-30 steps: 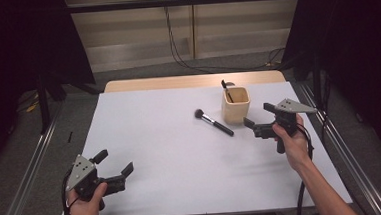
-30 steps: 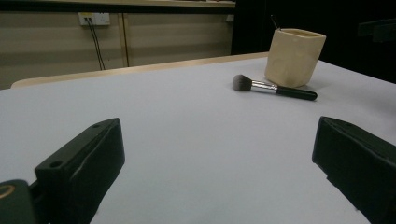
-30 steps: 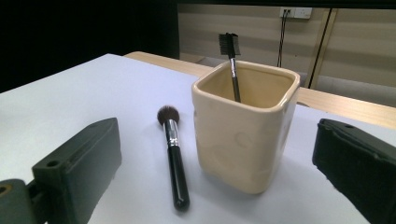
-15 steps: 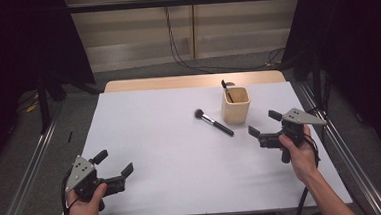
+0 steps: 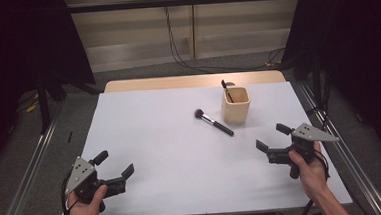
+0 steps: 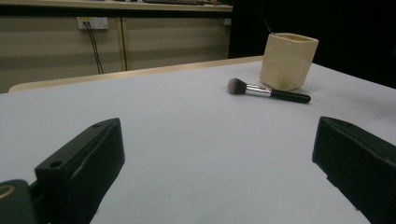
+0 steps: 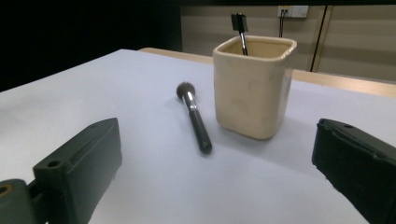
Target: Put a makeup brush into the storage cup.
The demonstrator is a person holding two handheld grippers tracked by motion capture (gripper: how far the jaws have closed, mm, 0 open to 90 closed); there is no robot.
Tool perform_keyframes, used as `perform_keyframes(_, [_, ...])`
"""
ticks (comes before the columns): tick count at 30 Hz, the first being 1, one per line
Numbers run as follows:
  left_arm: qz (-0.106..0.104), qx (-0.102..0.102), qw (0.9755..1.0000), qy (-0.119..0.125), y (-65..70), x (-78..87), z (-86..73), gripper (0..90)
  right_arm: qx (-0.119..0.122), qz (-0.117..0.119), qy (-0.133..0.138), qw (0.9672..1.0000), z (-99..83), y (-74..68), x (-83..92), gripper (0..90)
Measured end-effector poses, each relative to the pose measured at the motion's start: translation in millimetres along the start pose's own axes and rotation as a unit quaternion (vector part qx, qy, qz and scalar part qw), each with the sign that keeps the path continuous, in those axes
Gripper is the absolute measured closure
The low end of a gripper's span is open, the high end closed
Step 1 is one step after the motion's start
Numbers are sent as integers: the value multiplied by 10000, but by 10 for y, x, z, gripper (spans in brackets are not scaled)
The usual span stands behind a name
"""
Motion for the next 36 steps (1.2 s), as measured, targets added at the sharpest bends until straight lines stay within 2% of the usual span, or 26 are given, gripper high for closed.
perform_keyframes(9, [5, 15, 10000, 15, 14, 12, 2, 23, 11, -154, 15, 9999, -142, -26, 234, 12])
perform_keyframes(16, [-3, -6, 10000, -16, 32, 14, -1, 23, -55, -160, -34, 9999, -274, -72, 377, 11])
perform_keyframes(19, [-37, -8, 10000, -35, 50, 7, -4, 23, 7, -164, -23, 9999, -281, -84, 404, 11])
perform_keyframes(21, [-46, -45, 10000, -42, 49, 6, -4, 23, -49, -137, 25, 9999, -270, -74, 414, 11])
perform_keyframes(36, [22, 24, 10000, -73, 6, 9, -33, 23, -31, -72, 83, 9999, -242, -60, 374, 11])
Point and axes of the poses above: each handheld gripper's, and its own axes: x roughly backward along the jaws, z roughly out of its top, y roughly to its right, the point moved 5 cm from there along -x, roughly forward along the jaws, and after that the axes turned 6 degrees about -x, right-handed, at the moved point
